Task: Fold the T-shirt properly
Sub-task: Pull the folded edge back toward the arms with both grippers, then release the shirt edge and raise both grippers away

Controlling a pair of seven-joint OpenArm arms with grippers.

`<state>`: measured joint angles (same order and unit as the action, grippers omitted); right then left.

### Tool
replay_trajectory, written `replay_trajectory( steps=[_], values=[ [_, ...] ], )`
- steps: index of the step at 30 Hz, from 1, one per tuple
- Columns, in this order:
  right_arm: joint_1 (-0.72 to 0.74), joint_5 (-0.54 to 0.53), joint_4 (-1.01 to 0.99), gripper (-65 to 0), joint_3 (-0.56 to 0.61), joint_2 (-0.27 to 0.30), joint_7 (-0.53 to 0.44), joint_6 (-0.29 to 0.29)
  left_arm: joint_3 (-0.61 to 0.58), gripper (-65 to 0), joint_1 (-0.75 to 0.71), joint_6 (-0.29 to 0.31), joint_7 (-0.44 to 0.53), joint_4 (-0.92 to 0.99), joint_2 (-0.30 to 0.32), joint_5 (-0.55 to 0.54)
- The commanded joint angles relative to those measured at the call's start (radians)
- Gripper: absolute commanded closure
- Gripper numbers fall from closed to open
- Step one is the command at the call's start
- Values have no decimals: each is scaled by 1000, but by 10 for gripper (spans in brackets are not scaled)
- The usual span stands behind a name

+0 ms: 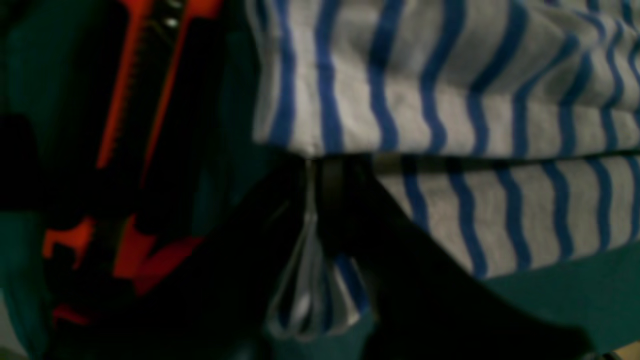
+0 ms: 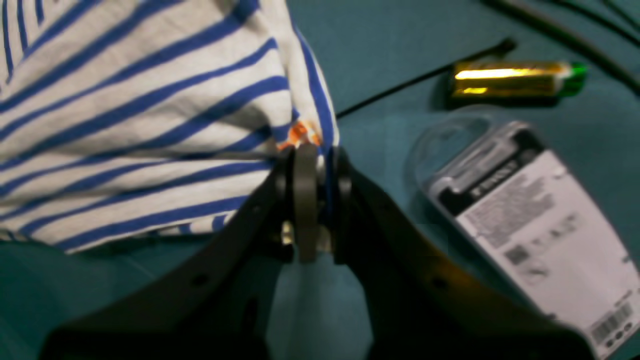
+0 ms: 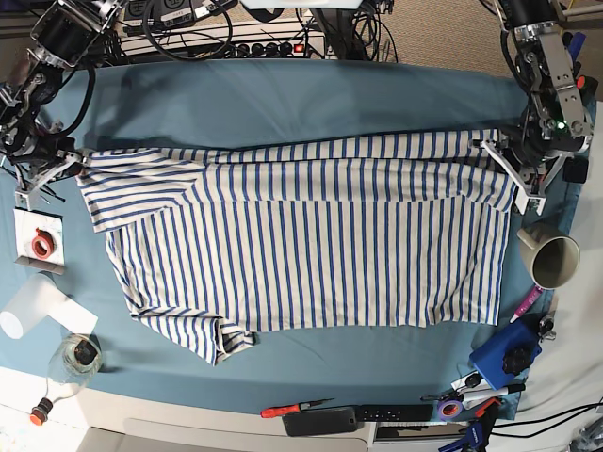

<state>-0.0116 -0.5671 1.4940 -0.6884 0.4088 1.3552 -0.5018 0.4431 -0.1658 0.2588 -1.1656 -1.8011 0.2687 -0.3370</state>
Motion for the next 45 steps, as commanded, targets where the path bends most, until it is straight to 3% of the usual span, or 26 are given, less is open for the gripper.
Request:
replay_trajectory(
  steps=[1, 14, 20, 25, 30, 38, 41, 45],
  values=[
    [6, 6, 24, 0, -22, 37, -13, 5, 7, 0, 1, -7, 6, -21, 17, 31],
    [-128, -46, 25, 0, -42, 37, 12, 5, 16, 0, -57, -7, -6, -32, 17, 31],
    [-127, -48, 26, 0, -124, 37, 32, 5, 124, 0, -105, -7, -3, -65, 17, 25],
    [-142, -103, 26, 0, -197, 38, 41, 3, 229, 0, -135, 26, 6, -68, 17, -92],
    [-181, -106, 25, 0, -196, 37, 41, 2, 240, 0, -136, 31, 7, -68, 17, -166],
    [-188, -159, 25, 0, -196, 37, 41, -16, 240, 0, -137, 32, 7, -68, 17, -165],
    [-188, -211, 25, 0, -196, 37, 41, -47, 240, 0, -137, 84, 7, -68, 17, -166],
    [-188, -233, 25, -77, -196, 37, 41, -62, 240, -167, -137, 83, 7, -68, 17, -165]
  ],
)
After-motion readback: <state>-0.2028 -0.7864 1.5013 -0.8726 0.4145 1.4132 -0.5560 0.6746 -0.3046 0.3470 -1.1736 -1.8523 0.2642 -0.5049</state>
